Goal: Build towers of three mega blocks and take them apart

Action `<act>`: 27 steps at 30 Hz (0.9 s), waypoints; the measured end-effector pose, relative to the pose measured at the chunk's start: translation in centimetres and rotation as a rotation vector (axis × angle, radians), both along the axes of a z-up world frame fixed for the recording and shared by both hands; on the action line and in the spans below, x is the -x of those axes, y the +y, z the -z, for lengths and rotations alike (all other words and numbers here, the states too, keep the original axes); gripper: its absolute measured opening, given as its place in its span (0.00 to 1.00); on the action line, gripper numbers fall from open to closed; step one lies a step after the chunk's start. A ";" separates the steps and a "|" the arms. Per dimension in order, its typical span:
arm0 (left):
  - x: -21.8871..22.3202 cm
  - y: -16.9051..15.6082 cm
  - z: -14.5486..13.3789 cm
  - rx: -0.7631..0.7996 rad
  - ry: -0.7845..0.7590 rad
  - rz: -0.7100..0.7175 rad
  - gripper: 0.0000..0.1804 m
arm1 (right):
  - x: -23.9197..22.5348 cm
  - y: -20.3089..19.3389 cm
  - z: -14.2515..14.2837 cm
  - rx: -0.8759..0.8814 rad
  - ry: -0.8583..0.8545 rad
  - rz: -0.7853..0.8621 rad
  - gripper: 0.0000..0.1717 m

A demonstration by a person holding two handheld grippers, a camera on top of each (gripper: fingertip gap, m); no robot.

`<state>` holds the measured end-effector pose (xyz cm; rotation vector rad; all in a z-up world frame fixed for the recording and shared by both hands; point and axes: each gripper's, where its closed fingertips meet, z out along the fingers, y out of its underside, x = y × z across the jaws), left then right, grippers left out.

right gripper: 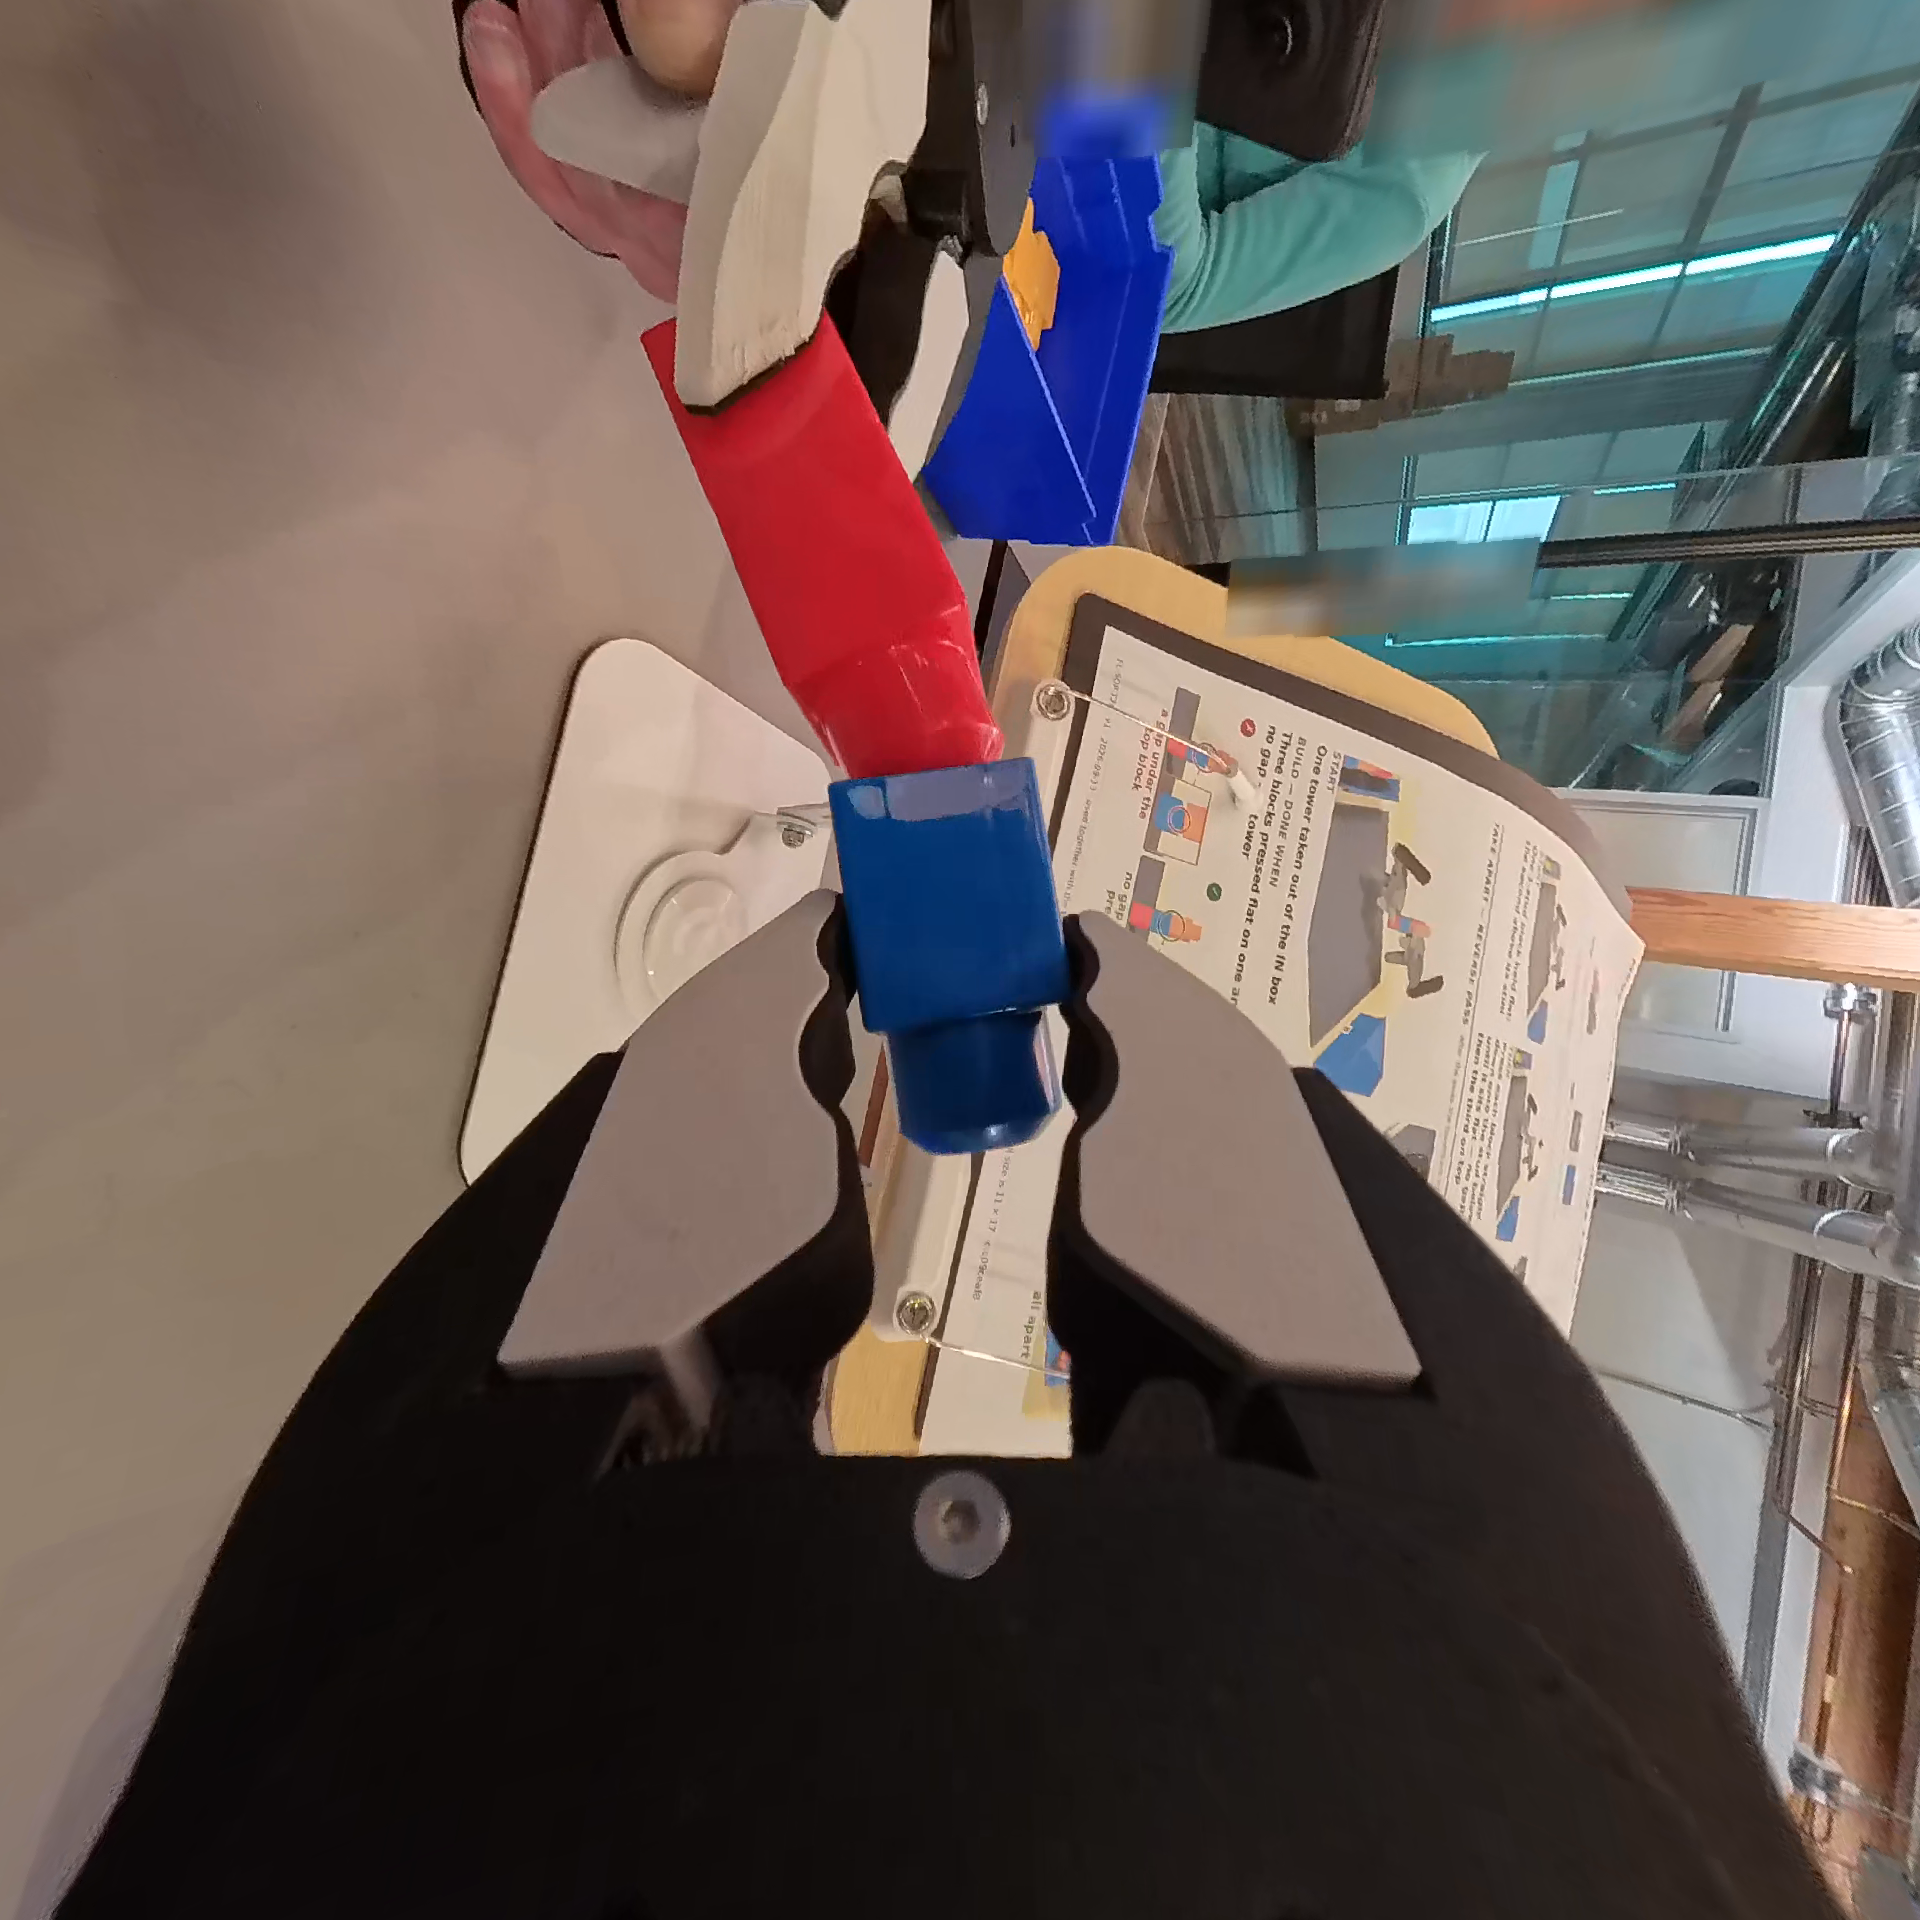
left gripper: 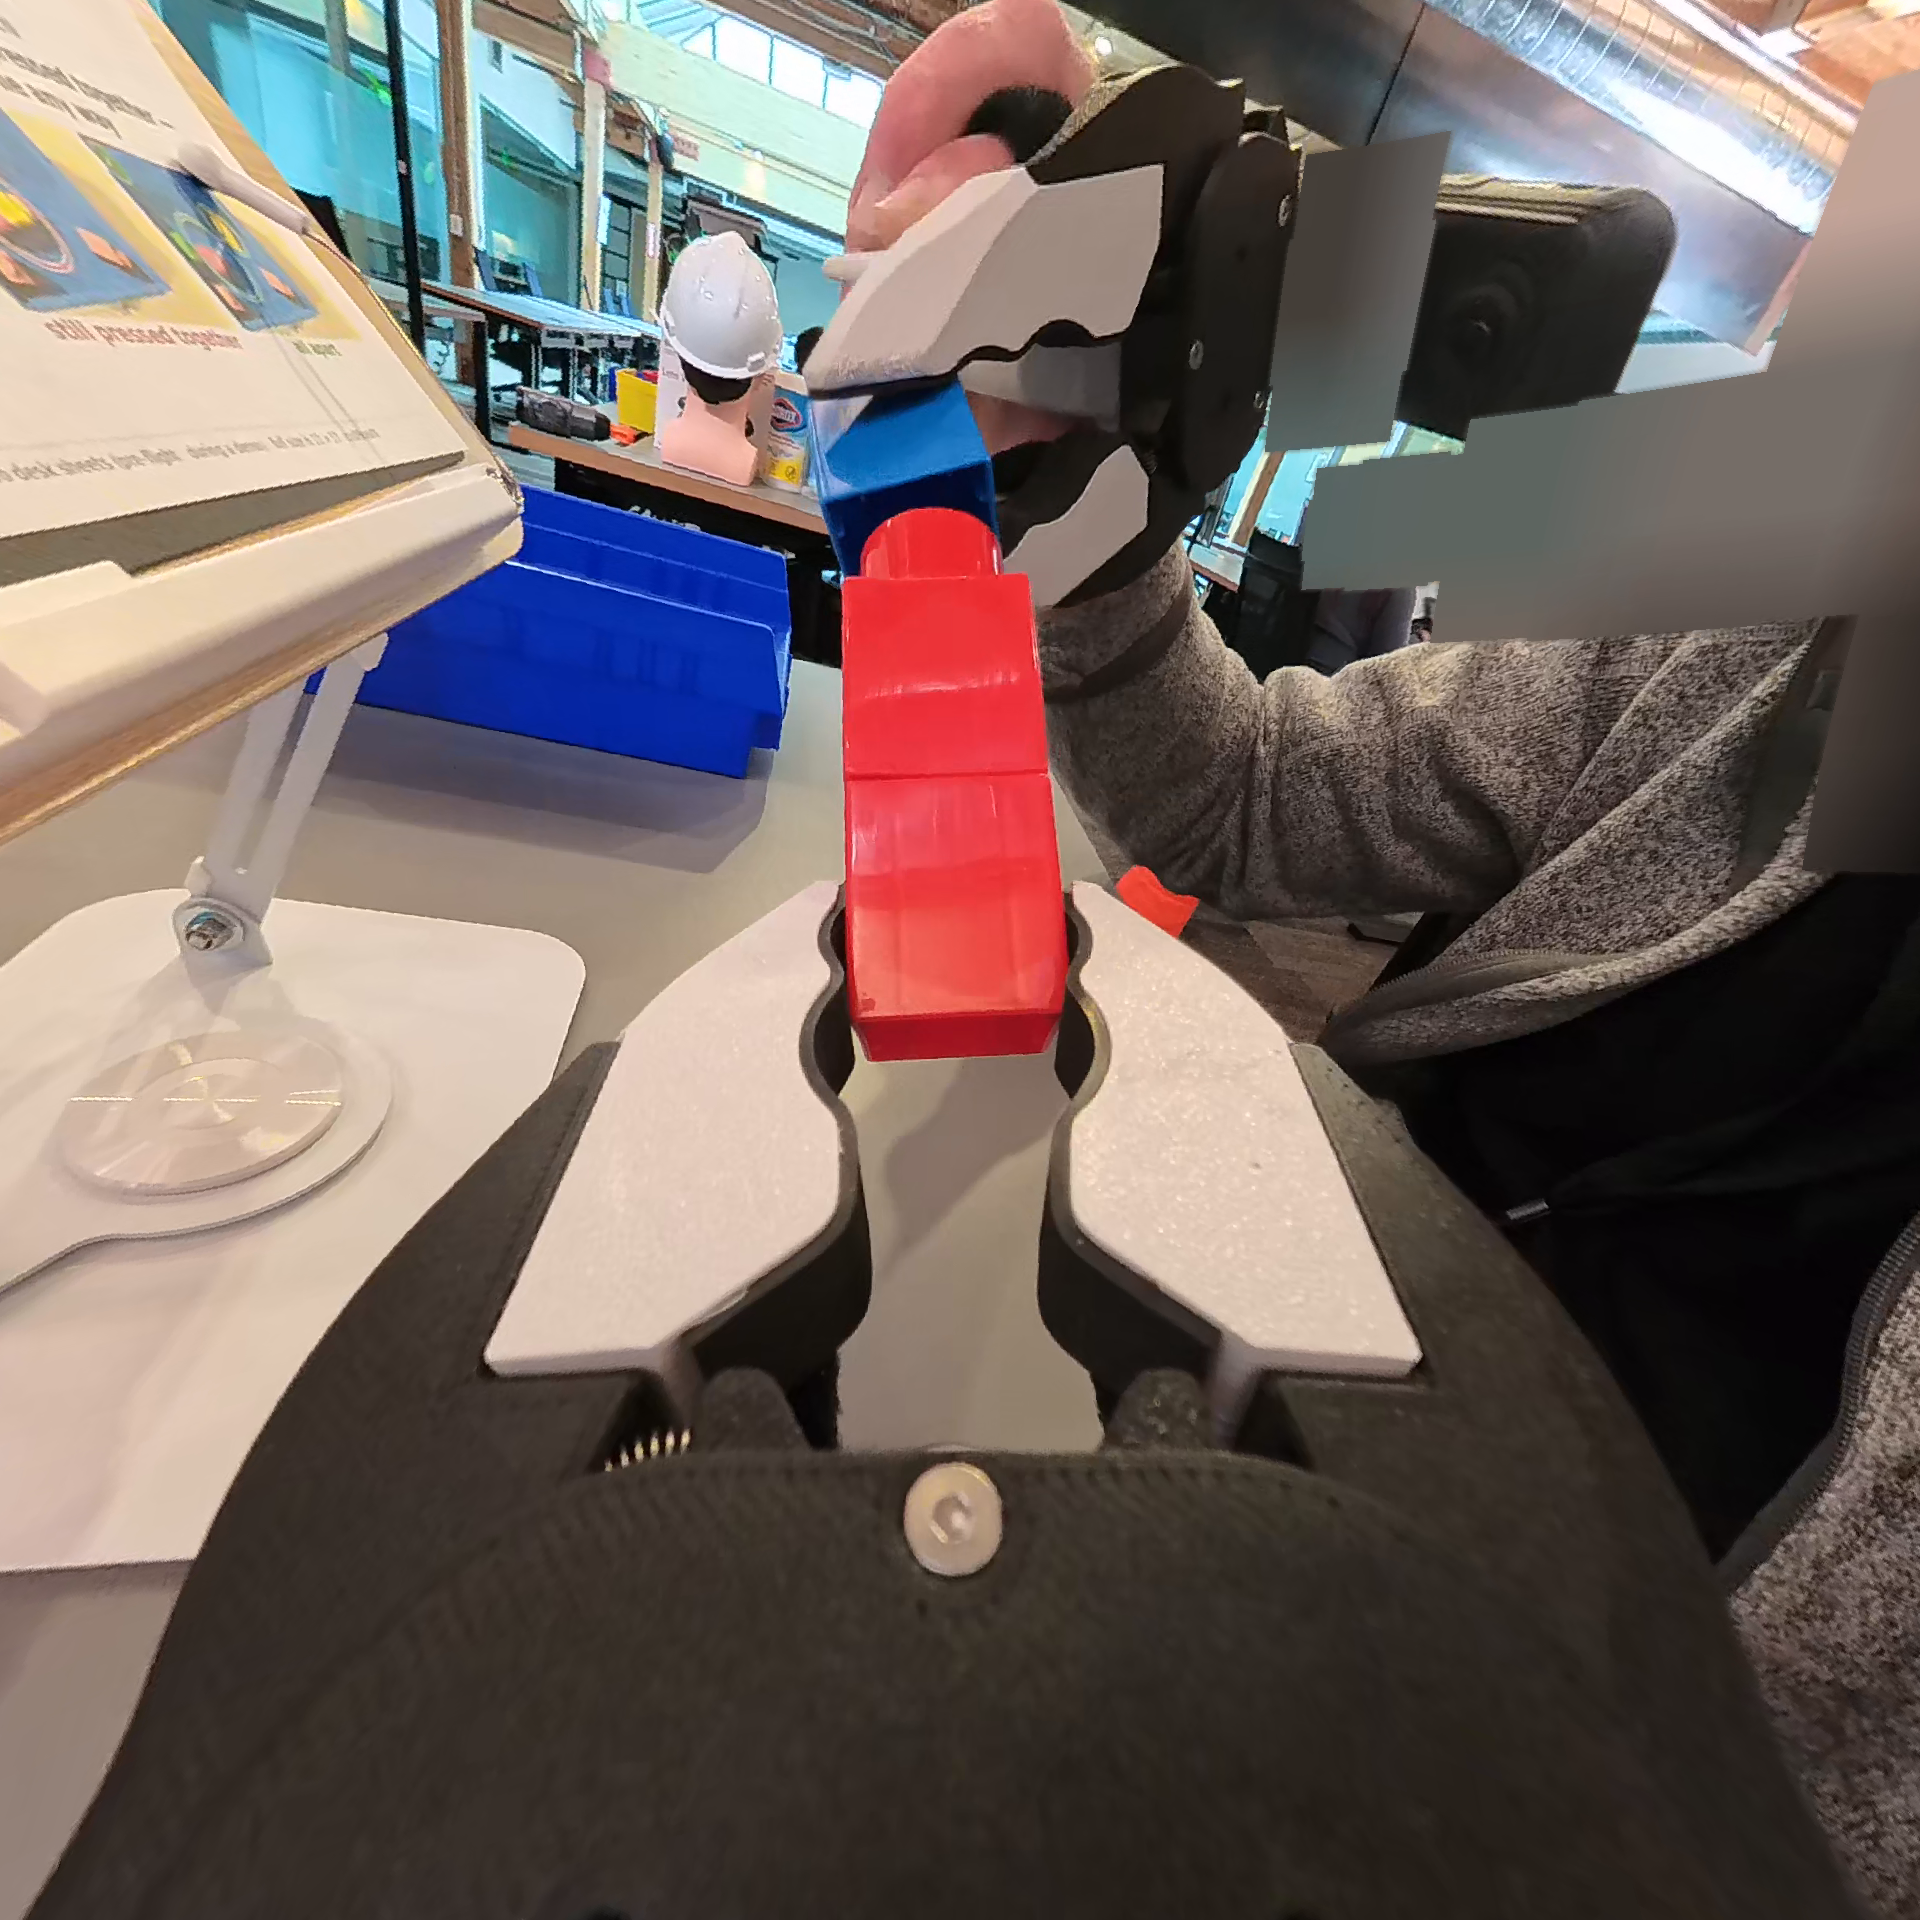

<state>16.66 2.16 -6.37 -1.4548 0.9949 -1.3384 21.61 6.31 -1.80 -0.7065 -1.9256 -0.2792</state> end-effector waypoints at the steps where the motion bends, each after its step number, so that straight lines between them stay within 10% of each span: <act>1: 0.0 -0.1 0.0 -0.001 0.000 0.003 0.20 | 0.1 -0.1 0.1 -0.004 -0.004 -0.003 0.22; 27: -0.7 -0.7 0.2 0.016 0.017 0.044 0.20 | 0.5 -1.2 0.6 -0.107 -0.106 -0.052 0.22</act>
